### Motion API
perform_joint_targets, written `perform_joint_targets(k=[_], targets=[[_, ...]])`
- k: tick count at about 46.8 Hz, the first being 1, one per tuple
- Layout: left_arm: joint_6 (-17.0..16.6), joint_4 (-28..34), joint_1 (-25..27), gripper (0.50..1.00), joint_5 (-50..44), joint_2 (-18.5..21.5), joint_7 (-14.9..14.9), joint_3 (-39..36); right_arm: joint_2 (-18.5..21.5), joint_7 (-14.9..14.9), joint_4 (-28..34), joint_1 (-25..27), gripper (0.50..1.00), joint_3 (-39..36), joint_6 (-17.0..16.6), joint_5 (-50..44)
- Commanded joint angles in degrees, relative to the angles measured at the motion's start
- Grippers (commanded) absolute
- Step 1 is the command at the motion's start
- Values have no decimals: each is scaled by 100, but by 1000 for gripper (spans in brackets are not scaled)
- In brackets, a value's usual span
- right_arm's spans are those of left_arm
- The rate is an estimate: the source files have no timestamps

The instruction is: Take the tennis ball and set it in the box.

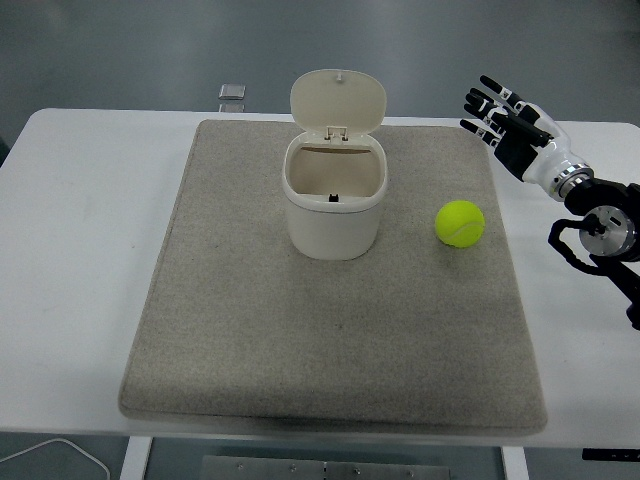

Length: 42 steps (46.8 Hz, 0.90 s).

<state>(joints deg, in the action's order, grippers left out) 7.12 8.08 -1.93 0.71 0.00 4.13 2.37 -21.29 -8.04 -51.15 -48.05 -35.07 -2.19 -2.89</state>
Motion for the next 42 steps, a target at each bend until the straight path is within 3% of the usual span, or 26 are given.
perform_joint_targets(k=[1, 18, 42], targets=[[0, 1, 0, 996, 0, 0, 0, 0, 2, -5, 0, -3, 915, 0, 17, -1], [0, 1, 0, 996, 0, 0, 0, 0, -77, 4, 8, -29, 915, 44, 8, -97], [0, 1, 0, 996, 0, 0, 0, 0, -183, 13, -9, -179, 915, 202, -18, -1108]])
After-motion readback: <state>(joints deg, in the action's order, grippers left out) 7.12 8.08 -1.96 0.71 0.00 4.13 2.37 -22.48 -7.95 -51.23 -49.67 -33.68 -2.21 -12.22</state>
